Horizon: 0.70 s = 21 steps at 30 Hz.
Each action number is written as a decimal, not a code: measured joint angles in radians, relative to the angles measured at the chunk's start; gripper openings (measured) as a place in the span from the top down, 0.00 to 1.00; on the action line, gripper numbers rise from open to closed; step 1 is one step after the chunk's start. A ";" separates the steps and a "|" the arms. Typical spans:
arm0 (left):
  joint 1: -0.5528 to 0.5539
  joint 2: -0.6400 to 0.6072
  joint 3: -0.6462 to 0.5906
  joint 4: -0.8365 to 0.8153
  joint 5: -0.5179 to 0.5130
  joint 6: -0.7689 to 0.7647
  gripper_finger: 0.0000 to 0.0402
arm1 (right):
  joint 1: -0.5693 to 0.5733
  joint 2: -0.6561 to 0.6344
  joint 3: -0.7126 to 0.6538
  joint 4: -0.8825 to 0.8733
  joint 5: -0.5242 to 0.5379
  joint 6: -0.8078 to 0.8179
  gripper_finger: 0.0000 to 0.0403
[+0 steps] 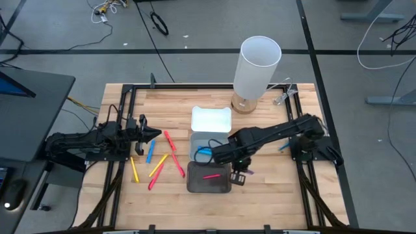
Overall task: Pick & Place Markers
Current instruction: Put the violet pen into the black transparent bin
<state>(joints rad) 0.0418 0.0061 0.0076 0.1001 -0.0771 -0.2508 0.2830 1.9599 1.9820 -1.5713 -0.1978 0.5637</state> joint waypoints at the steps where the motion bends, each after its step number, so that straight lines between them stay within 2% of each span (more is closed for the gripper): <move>1: 0.000 0.000 0.000 0.000 0.000 0.000 0.94 | -0.003 0.021 0.029 0.000 0.000 -0.007 0.96; 10: 0.000 0.000 0.000 0.000 0.000 0.000 0.94 | -0.024 0.178 0.232 0.001 -0.001 -0.080 0.96; 21: 0.000 0.000 0.000 0.000 0.000 0.000 0.94 | -0.038 0.246 0.282 0.053 -0.001 -0.157 0.96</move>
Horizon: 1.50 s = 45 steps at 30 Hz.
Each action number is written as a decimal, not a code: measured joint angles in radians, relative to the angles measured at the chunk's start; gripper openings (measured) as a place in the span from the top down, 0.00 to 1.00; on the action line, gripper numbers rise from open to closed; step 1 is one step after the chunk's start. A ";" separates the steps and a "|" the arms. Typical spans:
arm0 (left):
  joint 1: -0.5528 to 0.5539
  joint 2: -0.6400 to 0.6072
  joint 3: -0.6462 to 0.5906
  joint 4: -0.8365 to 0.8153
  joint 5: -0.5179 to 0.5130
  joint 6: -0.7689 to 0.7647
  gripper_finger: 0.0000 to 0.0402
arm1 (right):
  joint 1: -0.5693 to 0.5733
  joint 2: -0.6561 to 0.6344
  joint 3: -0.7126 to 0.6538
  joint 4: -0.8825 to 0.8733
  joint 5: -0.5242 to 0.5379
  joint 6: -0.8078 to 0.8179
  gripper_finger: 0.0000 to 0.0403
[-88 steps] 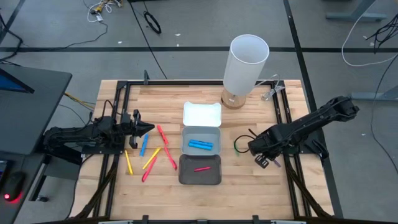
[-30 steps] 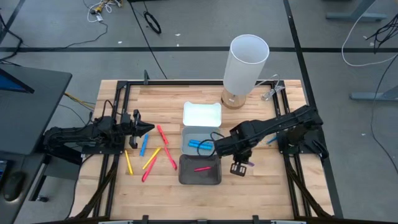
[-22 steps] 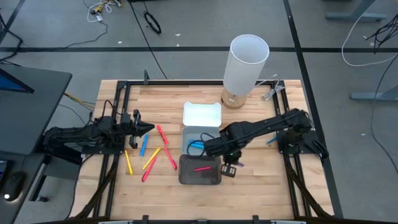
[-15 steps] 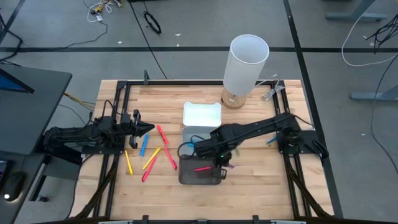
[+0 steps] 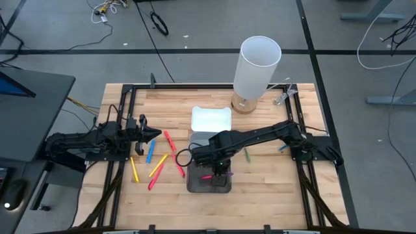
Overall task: Pick & Place Markers
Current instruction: Put the violet pen into the black transparent bin
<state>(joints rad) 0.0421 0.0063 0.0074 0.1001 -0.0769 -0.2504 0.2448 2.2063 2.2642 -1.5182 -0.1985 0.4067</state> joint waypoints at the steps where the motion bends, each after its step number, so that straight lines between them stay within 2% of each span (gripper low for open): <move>1: 0.000 0.000 0.000 0.000 0.000 0.000 0.94 | -0.001 0.000 0.000 0.012 0.000 0.000 0.96; 8: 0.000 0.000 0.000 0.000 0.000 0.000 0.94 | -0.001 0.013 0.001 0.053 0.002 -0.002 0.96; 33: 0.000 0.000 0.000 0.000 0.000 0.000 0.94 | 0.011 0.230 -0.003 0.174 0.034 -0.073 0.96; 45: 0.000 0.000 0.000 0.000 0.000 0.000 0.94 | 0.017 0.295 -0.006 0.250 0.045 -0.090 0.96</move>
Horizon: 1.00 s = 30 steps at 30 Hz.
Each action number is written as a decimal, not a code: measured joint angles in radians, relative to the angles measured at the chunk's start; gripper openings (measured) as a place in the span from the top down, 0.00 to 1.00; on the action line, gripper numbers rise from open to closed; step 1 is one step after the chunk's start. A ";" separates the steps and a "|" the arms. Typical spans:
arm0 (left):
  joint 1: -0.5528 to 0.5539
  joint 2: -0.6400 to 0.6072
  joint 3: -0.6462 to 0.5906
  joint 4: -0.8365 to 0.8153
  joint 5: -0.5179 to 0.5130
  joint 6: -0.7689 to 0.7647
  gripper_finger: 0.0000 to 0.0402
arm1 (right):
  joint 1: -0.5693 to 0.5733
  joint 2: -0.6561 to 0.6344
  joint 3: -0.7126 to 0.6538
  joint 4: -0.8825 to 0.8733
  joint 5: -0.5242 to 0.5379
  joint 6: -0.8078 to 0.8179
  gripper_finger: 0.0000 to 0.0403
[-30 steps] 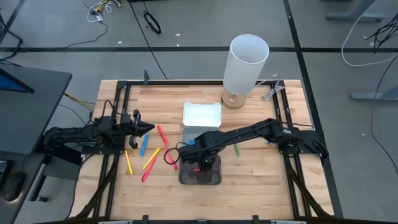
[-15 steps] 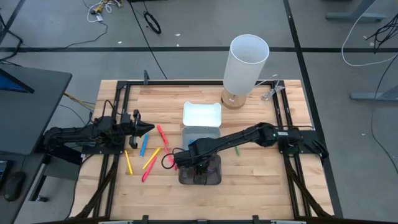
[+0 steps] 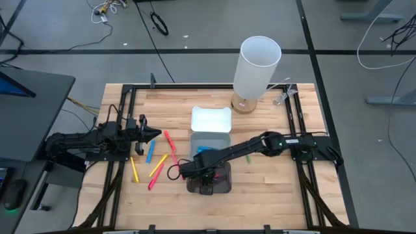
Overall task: Pick & Place Markers
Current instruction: Put the violet pen into the black transparent bin, then put the blue pen into the black transparent bin
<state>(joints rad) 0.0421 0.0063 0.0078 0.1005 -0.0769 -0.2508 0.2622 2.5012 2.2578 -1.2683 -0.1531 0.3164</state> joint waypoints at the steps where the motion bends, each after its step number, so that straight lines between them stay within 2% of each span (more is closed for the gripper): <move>1: 0.000 0.000 0.000 0.000 0.000 0.000 0.94 | 0.002 0.005 0.000 -0.001 -0.003 -0.005 0.96; 7: 0.000 0.000 0.000 0.000 0.000 0.000 0.94 | 0.009 0.016 0.000 0.005 0.003 -0.011 0.89; 16: 0.000 0.000 0.000 0.000 0.000 0.000 0.94 | 0.011 0.012 0.000 0.010 0.011 -0.008 0.61; 20: 0.000 0.000 0.000 0.000 0.000 0.000 0.94 | 0.011 0.006 0.000 0.010 0.006 -0.008 0.52; 25: 0.000 0.000 0.000 0.000 0.000 0.000 0.94 | 0.009 -0.016 0.000 0.001 0.006 -0.011 0.45; 30: 0.000 0.000 0.000 0.000 0.000 0.000 0.94 | -0.005 -0.097 0.000 0.000 0.006 -0.011 0.43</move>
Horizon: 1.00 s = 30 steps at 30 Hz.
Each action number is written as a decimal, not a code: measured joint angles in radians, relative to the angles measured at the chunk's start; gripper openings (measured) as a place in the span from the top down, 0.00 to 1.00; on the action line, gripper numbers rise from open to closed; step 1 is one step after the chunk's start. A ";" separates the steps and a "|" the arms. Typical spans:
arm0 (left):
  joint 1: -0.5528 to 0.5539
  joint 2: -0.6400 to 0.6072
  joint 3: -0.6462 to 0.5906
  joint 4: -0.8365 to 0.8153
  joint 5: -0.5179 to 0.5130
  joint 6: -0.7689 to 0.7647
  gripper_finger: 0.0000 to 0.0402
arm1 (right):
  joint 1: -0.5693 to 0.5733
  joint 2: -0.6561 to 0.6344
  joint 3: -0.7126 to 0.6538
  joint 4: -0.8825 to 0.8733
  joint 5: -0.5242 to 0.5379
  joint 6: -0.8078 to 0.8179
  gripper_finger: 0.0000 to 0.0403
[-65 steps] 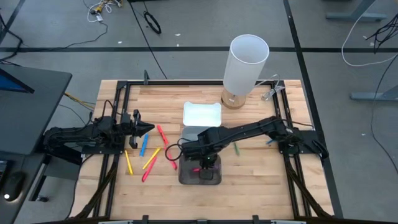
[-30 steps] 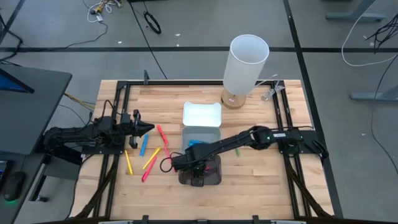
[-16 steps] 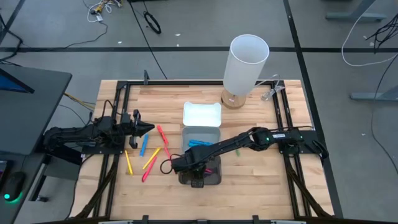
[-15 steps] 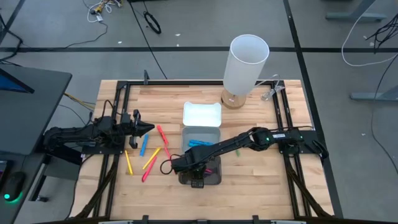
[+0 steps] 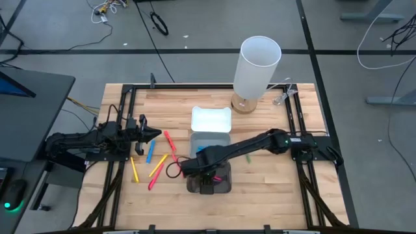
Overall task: Pick & Place Markers
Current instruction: Put the blue pen into the black transparent bin
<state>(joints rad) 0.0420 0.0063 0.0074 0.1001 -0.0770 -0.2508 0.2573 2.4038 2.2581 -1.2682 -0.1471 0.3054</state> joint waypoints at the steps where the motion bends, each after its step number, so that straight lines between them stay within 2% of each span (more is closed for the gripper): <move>1: 0.000 0.000 0.000 0.000 0.000 0.000 0.94 | -0.002 -0.012 0.000 0.000 0.000 0.001 0.44; 14: 0.000 0.000 0.000 0.000 0.000 0.000 0.94 | -0.005 -0.143 0.000 -0.033 0.001 0.067 0.48; 30: 0.000 0.000 0.000 0.000 0.000 0.000 0.94 | -0.005 -0.222 0.000 -0.034 0.004 0.338 0.49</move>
<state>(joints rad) 0.0418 0.0063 0.0078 0.1001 -0.0772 -0.2508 0.2520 2.1815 2.2579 -1.3022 -0.1428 0.6431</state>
